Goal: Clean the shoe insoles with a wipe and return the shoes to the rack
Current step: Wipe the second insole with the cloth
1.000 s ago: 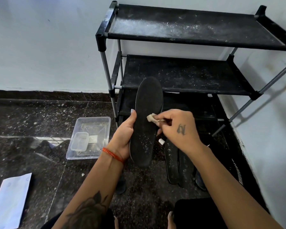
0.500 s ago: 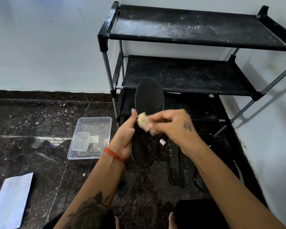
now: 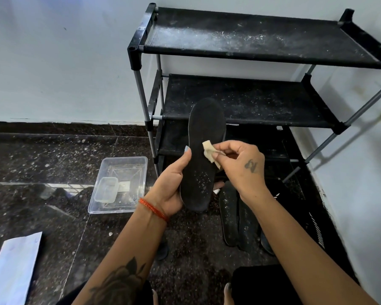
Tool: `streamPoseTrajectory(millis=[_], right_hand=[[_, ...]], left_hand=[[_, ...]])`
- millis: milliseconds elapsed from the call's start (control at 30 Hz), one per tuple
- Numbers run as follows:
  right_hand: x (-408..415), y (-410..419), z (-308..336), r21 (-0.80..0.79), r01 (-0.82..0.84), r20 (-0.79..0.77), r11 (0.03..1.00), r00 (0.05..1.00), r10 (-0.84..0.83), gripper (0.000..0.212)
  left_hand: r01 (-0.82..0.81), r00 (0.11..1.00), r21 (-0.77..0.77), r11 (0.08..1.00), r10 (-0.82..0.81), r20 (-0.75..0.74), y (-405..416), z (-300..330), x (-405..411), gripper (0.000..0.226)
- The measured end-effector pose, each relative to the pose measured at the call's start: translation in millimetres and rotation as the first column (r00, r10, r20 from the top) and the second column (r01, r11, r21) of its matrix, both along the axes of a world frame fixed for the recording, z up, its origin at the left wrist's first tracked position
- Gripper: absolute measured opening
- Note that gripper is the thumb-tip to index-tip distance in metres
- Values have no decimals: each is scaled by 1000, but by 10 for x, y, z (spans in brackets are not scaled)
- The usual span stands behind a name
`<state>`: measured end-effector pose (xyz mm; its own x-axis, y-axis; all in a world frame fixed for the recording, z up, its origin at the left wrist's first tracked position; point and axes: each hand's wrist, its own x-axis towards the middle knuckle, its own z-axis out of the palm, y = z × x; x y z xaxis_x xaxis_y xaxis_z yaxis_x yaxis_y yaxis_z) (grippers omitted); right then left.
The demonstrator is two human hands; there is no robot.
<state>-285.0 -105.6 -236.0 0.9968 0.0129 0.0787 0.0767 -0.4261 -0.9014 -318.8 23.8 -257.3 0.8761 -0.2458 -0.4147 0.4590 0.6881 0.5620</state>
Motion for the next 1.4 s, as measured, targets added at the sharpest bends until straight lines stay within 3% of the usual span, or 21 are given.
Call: streamPoseTrajectory(millis=[100, 200, 333, 433, 500, 533, 600, 667, 800, 867, 1100, 1133, 1200, 1267, 1300, 1367, 1400], right_hand=[[-65, 42, -44, -350, -17, 185, 937, 979, 87, 16], [-152, 121, -57, -458, -85, 237, 885, 948, 213, 18], [-260, 210, -31, -389, -242, 194, 889, 922, 336, 16], [-217, 151, 63, -184, -444, -28, 877, 894, 447, 16], [-157, 68, 145, 36, -426, -84, 904, 900, 427, 19], [-118, 16, 154, 80, -340, -31, 937, 939, 343, 19], [-56, -77, 116, -67, -141, 173, 988, 973, 151, 18], [-65, -95, 48, -261, -81, 286, 962, 945, 157, 18], [-179, 19, -44, -503, -189, 208, 843, 921, 331, 26], [-206, 53, -29, -521, -226, 150, 823, 925, 348, 26], [-244, 89, 40, -293, -391, -61, 872, 918, 391, 22], [-240, 80, 74, -214, -424, -121, 880, 906, 407, 22], [-232, 43, 187, 118, -467, -247, 876, 841, 482, 22], [-181, -20, 234, 335, -353, -219, 873, 872, 437, 24], [-140, -54, 211, 296, -295, -152, 908, 924, 350, 24], [-94, -88, 117, -33, -218, 28, 975, 975, 219, 23], [-102, -82, 74, -191, -212, 89, 958, 969, 232, 21]], left_hand=[[-15, 998, 19, 1000, 16, -56, -16, 25, -8, 46], [-42, 996, 7, 999, 42, -74, -17, 4, -4, 54], [-37, 994, -5, 999, 37, -100, 47, -9, 7, 68], [10, 993, -2, 1000, -10, -117, 75, 7, 3, 64], [-6, 995, -27, 1000, 3, -101, 67, 16, 10, 62], [-34, 996, -50, 998, 30, -90, 64, 10, 23, 59], [-82, 994, -75, 994, 76, -77, 60, 8, 36, 53], [-82, 994, -71, 994, 76, -76, 53, 6, 39, 55], [-86, 993, -70, 994, 79, -86, 32, -10, 30, 56], [-103, 991, -46, 994, 98, -91, 42, -24, 31, 52], [-92, 991, 17, 996, 93, -100, 16, -40, 18, 54], [-81, 991, 21, 997, 82, -105, 27, -50, 24, 56], [-39, 993, 14, 999, 41, -107, 35, -10, 18, 62], [-41, 996, -1, 999, 41, -79, 36, 2, 37, 62], [-69, 995, -5, 998, 69, -73, 39, 0, 41, 58], [-109, 992, -14, 994, 108, -66, 33, -20, 43, 53], [-106, 993, -23, 994, 105, -62, 30, -26, 43, 51]])
